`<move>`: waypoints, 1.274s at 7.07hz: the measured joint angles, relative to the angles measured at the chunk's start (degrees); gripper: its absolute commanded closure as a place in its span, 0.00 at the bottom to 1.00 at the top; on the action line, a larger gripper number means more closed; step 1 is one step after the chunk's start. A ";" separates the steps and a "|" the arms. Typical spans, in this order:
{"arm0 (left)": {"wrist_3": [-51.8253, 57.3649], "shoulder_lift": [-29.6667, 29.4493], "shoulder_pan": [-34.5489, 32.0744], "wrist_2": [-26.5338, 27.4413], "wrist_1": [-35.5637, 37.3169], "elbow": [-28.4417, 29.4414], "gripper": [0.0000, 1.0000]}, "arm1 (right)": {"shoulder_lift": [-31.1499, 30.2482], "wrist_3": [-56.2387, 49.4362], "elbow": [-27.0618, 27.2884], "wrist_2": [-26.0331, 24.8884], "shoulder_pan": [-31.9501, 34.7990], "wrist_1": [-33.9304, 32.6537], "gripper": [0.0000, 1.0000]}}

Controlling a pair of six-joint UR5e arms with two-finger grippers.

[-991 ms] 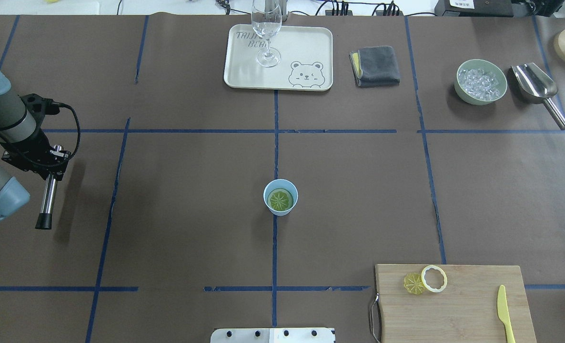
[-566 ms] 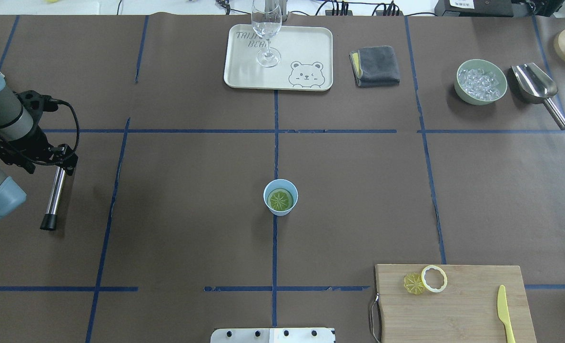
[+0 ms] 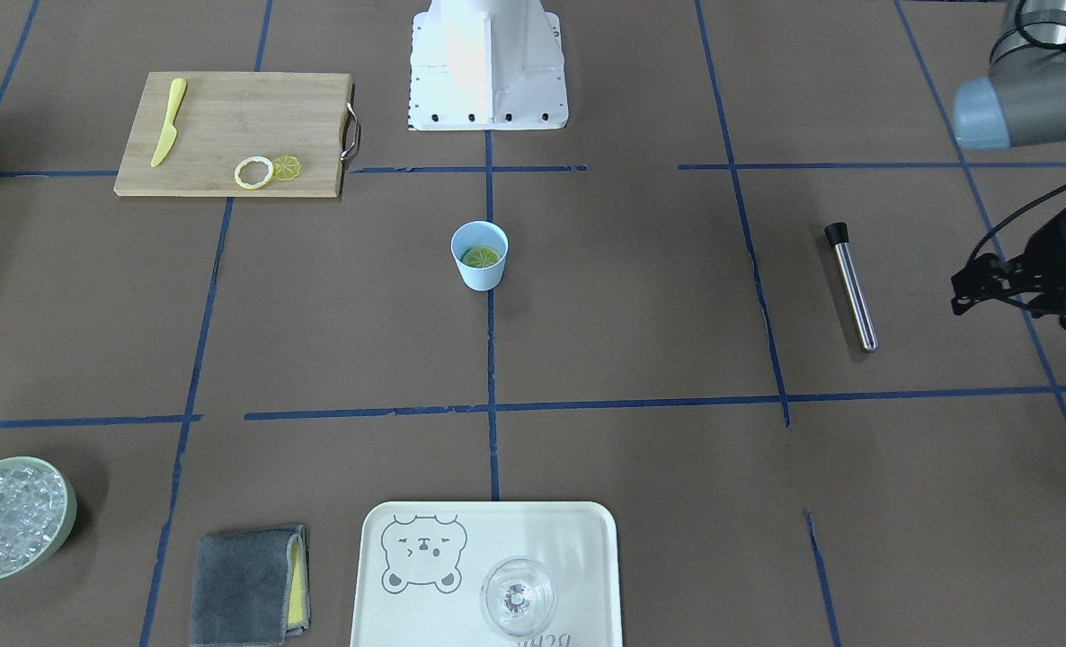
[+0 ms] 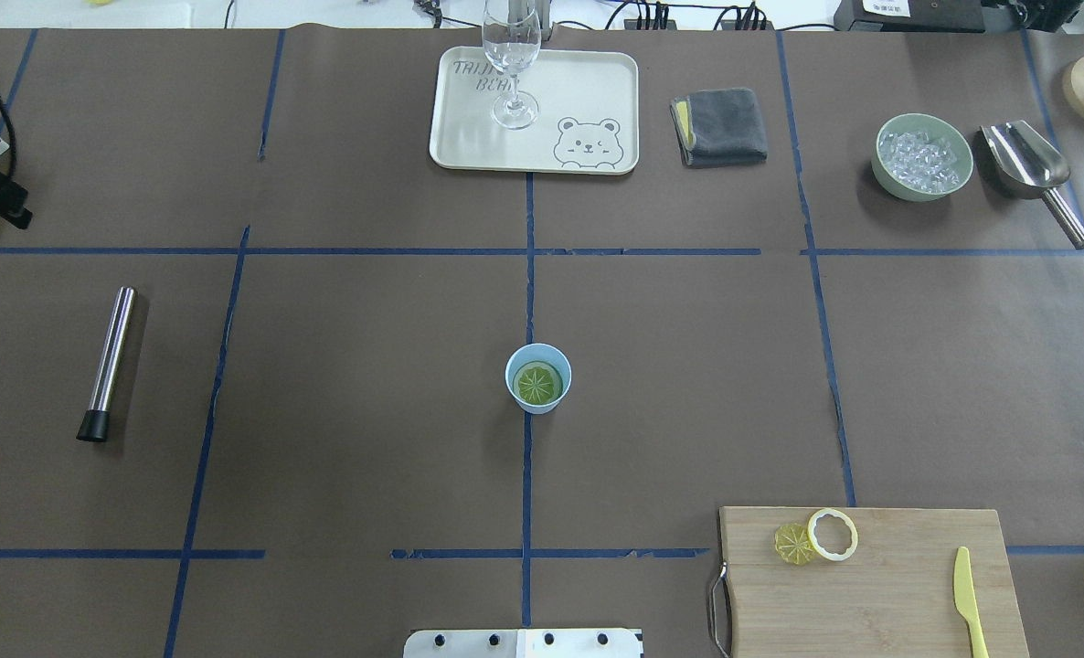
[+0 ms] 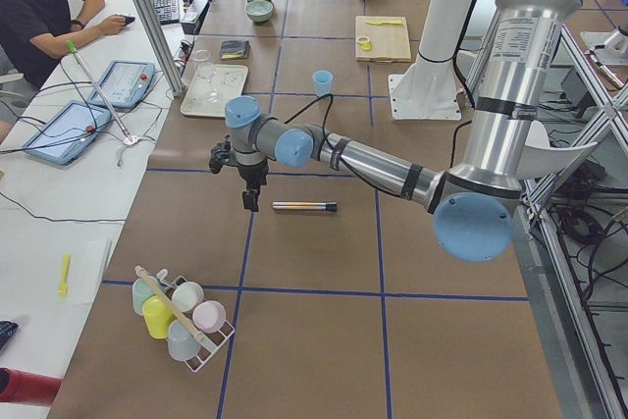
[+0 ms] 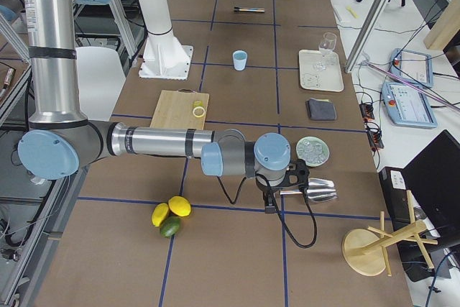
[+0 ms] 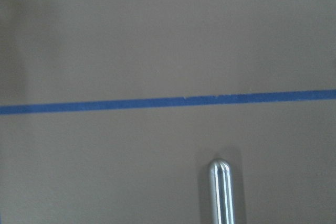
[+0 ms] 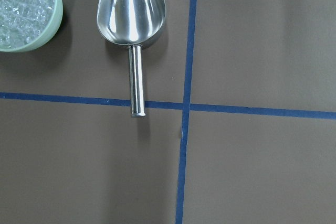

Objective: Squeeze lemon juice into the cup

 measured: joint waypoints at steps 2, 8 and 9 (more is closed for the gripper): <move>13.79 3.63 -9.98 -1.04 0.08 0.35 0.00 | -0.13 0.19 0.00 0.08 -0.08 0.01 0.00; 22.98 13.99 -16.74 -5.51 -0.62 1.76 0.00 | 0.60 5.99 2.52 0.09 -2.86 0.00 0.00; 22.86 13.95 -16.81 -6.26 -0.57 1.94 0.00 | 0.56 6.15 2.71 0.15 -2.88 -0.01 0.00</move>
